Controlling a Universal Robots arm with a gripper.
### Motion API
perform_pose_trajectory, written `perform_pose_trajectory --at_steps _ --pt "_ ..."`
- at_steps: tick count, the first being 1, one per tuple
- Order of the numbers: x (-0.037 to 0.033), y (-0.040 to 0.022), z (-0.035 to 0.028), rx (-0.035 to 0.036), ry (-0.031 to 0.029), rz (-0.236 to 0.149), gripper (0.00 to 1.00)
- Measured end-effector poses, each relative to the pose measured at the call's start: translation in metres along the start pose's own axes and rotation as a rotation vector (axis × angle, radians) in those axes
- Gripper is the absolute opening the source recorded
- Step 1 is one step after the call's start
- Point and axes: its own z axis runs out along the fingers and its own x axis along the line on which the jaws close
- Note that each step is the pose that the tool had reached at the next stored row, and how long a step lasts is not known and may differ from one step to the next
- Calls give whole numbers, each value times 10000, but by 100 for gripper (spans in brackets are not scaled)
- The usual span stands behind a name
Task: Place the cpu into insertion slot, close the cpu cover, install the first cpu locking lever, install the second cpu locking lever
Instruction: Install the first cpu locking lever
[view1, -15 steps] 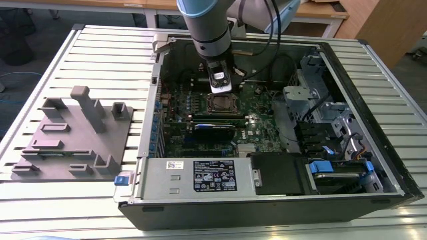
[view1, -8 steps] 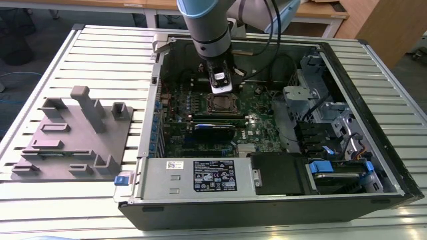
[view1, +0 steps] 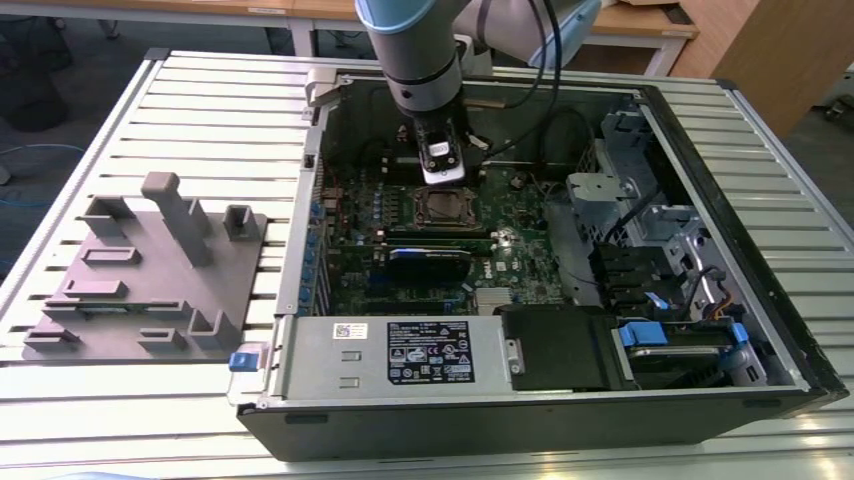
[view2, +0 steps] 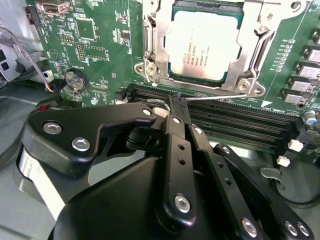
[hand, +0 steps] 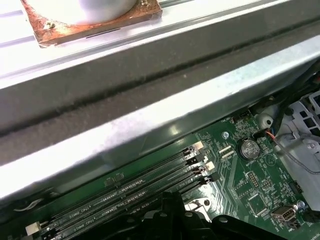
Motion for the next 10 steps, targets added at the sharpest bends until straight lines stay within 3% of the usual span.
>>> perform_pose_trajectory --at_steps 10 --pt "10 -9 44 -14 -2 5 11"
